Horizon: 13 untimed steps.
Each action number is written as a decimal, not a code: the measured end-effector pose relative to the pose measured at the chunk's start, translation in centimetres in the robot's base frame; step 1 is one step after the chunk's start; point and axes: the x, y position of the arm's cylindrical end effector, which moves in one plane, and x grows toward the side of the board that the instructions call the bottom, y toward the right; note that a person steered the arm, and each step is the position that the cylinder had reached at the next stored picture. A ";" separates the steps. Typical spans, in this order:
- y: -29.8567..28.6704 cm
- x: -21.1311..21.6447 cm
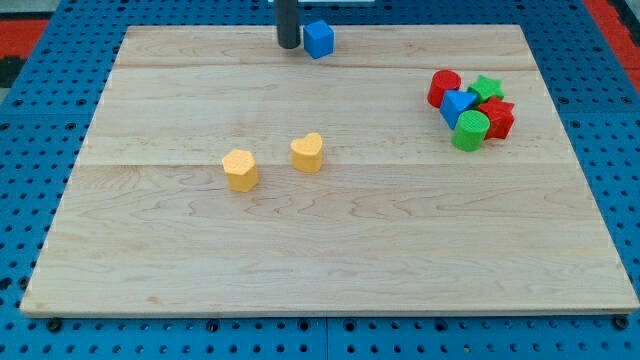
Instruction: Move yellow heart slightly up
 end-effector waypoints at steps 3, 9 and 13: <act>-3.2 4.6; 1.2 22.6; -2.4 10.8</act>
